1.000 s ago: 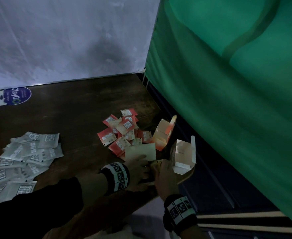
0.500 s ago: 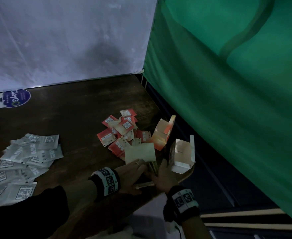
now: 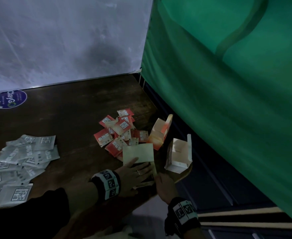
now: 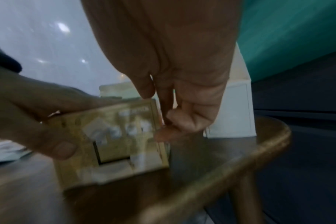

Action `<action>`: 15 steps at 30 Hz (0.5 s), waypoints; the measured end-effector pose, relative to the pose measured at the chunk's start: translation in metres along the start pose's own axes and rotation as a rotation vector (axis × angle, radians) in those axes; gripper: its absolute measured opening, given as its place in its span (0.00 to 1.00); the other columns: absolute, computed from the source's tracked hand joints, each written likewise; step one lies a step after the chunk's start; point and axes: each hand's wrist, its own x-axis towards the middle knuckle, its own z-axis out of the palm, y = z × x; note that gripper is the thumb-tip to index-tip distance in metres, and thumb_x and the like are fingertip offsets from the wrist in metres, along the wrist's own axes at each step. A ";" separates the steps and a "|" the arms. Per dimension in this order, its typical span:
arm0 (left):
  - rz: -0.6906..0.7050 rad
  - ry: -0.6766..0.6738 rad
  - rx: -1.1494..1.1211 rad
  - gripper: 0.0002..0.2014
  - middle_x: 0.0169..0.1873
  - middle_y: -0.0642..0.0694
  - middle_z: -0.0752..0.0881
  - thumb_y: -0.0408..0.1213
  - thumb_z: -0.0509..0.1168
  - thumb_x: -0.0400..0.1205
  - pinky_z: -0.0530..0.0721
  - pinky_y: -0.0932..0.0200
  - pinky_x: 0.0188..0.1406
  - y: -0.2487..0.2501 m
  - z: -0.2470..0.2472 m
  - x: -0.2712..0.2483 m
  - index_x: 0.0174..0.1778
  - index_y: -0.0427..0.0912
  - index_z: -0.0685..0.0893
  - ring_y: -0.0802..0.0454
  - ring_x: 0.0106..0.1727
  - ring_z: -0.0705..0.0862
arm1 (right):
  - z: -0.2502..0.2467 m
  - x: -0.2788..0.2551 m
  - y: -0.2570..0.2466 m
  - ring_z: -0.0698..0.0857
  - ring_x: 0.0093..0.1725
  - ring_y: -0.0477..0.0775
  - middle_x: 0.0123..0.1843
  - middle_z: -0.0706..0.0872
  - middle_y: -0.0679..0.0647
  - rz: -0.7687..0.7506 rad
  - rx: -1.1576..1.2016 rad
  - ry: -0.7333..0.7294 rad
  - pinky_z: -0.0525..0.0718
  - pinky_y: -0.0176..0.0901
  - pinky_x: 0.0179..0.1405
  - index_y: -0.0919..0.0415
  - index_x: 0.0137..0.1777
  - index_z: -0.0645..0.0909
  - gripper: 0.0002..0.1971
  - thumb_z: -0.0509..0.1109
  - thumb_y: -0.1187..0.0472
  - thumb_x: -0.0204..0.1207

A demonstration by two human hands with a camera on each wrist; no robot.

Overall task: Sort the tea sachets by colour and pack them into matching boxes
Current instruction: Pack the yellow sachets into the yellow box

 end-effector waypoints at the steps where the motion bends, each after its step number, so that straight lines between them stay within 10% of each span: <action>1: 0.045 -0.004 0.012 0.37 0.82 0.38 0.53 0.56 0.54 0.82 0.37 0.30 0.76 -0.003 -0.006 -0.004 0.82 0.43 0.48 0.41 0.83 0.50 | -0.003 0.001 -0.001 0.77 0.44 0.53 0.39 0.77 0.49 -0.052 0.034 0.052 0.71 0.41 0.45 0.53 0.37 0.74 0.16 0.55 0.61 0.87; 5: -0.010 0.105 -0.097 0.31 0.83 0.46 0.48 0.59 0.47 0.83 0.36 0.34 0.76 -0.015 -0.025 -0.022 0.81 0.52 0.53 0.46 0.83 0.43 | -0.021 0.008 -0.020 0.78 0.56 0.47 0.58 0.81 0.52 -0.133 0.138 0.217 0.73 0.39 0.55 0.61 0.66 0.78 0.14 0.59 0.59 0.86; 10: -0.475 0.412 -0.471 0.43 0.81 0.45 0.51 0.58 0.61 0.76 0.68 0.38 0.76 -0.026 -0.042 -0.036 0.82 0.44 0.51 0.47 0.81 0.53 | -0.043 0.015 -0.055 0.76 0.58 0.43 0.60 0.75 0.43 -0.118 0.289 0.084 0.72 0.39 0.57 0.51 0.75 0.68 0.19 0.55 0.50 0.86; 15: -0.644 0.145 -1.110 0.64 0.82 0.47 0.56 0.52 0.78 0.65 0.70 0.49 0.73 -0.026 -0.042 -0.037 0.79 0.54 0.30 0.45 0.78 0.65 | -0.043 0.015 -0.053 0.72 0.61 0.41 0.62 0.71 0.41 -0.124 0.460 -0.006 0.70 0.33 0.53 0.50 0.79 0.64 0.22 0.52 0.47 0.87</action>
